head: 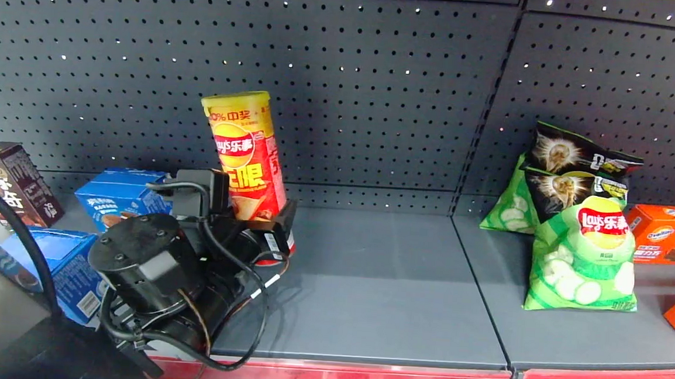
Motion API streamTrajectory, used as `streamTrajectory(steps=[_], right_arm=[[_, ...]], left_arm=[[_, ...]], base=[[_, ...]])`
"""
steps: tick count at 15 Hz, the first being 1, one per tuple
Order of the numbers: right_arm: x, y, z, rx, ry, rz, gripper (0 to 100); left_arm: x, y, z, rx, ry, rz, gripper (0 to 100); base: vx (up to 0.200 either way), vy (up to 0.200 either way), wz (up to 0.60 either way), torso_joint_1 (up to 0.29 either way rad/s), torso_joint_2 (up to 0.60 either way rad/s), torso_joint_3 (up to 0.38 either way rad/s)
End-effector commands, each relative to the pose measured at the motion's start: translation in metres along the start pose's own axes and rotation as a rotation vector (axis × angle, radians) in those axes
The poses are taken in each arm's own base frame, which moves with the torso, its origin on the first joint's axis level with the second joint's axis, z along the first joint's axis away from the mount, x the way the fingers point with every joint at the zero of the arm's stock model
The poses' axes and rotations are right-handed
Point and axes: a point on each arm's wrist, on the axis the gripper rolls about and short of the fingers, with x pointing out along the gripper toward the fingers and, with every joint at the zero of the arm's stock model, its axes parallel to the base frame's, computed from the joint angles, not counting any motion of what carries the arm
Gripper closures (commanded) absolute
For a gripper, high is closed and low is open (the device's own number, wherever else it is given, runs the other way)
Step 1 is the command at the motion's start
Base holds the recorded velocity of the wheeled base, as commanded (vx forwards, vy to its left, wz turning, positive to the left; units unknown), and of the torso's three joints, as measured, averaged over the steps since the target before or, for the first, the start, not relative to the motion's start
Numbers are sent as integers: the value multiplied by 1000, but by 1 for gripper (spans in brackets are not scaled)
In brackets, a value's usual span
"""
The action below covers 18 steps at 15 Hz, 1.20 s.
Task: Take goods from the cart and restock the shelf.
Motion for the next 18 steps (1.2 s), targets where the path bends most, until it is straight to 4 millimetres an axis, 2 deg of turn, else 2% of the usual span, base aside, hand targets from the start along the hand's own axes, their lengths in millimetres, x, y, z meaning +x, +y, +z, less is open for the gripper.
streamTrajectory(steps=[1, 5, 11, 14, 18], right_arm=[[1, 1, 0, -2, 2, -1, 100], [2, 2, -2, -11, 11, 2, 100], [3, 2, -3, -13, 13, 4, 100], [3, 2, -3, -13, 13, 4, 100], [2, 2, -3, -6, 11, 2, 100]], left_arm=[[-3, 8, 8, -5, -18, 22, 100], [-19, 35, 12, 41, 0, 131, 100], [-19, 33, 10, 75, 5, 161, 100], [-18, 34, 0, 91, 42, 160, 100], [-32, 31, -19, 131, 138, 130, 100]], base=[[0, 0, 0, 0, 0, 0], [0, 0, 0, 0, 0, 0], [0, 0, 0, 0, 0, 0], [0, 0, 0, 0, 0, 0], [0, 0, 0, 0, 0, 0]])
